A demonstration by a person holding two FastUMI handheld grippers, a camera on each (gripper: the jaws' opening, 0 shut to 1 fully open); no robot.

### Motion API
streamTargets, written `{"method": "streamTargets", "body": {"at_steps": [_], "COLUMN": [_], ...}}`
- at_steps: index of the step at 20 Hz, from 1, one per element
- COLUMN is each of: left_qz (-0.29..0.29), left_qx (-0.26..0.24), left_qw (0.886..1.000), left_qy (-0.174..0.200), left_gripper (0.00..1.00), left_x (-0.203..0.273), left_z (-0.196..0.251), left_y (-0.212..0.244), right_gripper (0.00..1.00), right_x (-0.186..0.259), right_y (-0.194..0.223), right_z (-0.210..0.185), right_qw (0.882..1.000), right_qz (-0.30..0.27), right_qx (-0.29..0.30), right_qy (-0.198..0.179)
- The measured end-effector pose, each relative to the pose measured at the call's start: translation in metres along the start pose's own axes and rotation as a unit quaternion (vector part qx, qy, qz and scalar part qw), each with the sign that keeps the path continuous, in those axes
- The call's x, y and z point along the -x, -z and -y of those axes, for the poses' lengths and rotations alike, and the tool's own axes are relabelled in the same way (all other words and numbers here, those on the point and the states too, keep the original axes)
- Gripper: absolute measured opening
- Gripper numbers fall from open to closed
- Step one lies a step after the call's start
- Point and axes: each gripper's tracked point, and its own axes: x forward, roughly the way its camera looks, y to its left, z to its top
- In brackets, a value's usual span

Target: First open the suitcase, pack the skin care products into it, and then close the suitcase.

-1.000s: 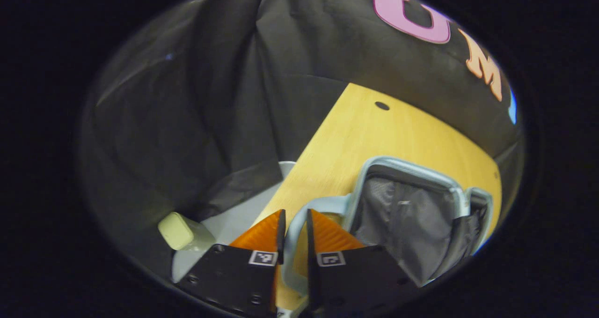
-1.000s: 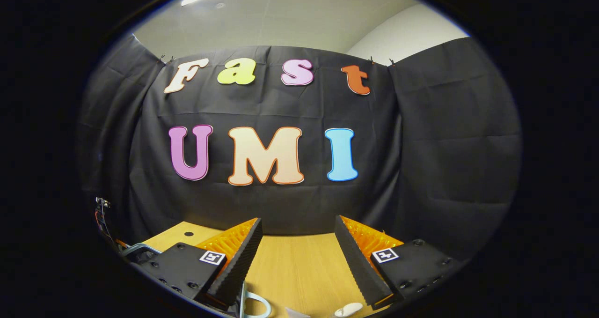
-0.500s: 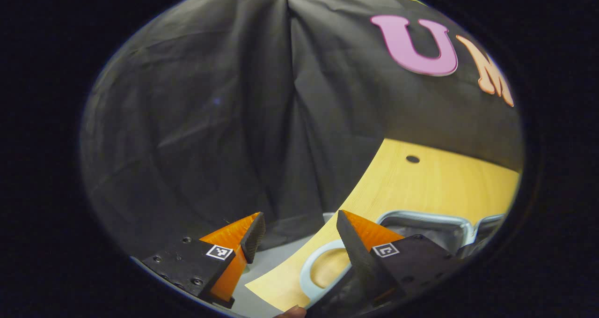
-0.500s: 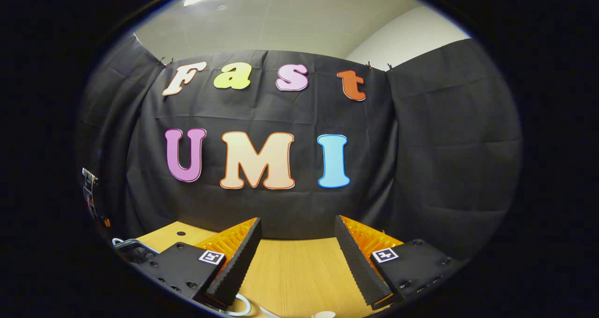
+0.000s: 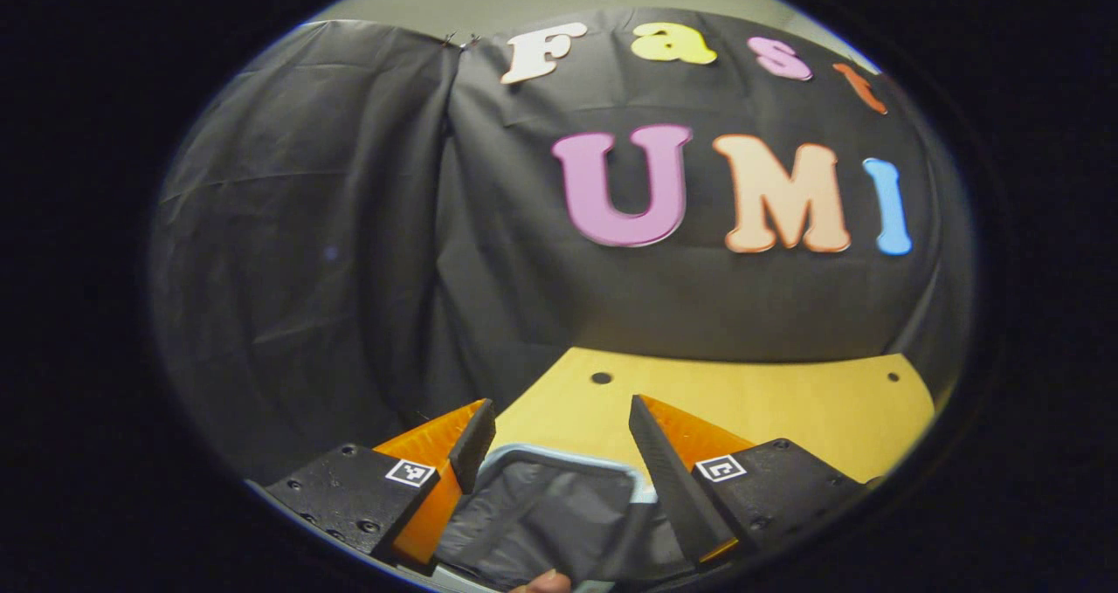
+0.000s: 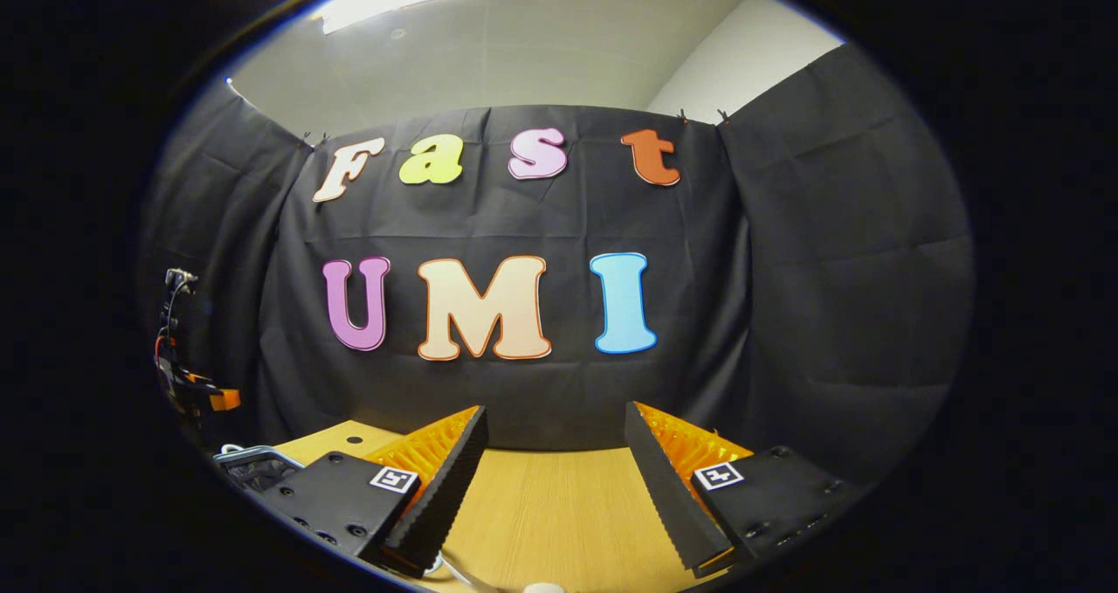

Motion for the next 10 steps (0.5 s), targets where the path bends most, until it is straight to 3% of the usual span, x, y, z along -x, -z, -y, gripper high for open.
{"method": "streamTargets", "body": {"at_steps": [2,3,4,10], "left_qz": [0.016,0.024,0.029,0.014], "left_qx": [0.003,0.001,-0.001,0.003], "left_qw": [0.999,0.999,0.998,0.988], "left_qy": [0.028,0.042,0.055,0.152], "left_gripper": [0.92,0.87,0.92,0.92], "left_x": [0.013,0.024,0.03,0.076], "left_z": [0.051,0.073,0.093,0.219], "left_y": [-0.011,-0.016,-0.02,0.004], "right_gripper": [0.99,0.99,0.99,0.99], "right_x": [0.004,0.006,0.007,0.017], "right_y": [0.0,0.001,0.001,0.006], "right_z": [0.012,0.016,0.021,0.047], "right_qw": [1.0,1.0,1.0,0.999], "right_qz": [0.005,0.008,0.01,0.014], "right_qx": [-0.001,-0.003,-0.004,0.004], "right_qy": [-0.008,-0.012,-0.015,-0.036]}}
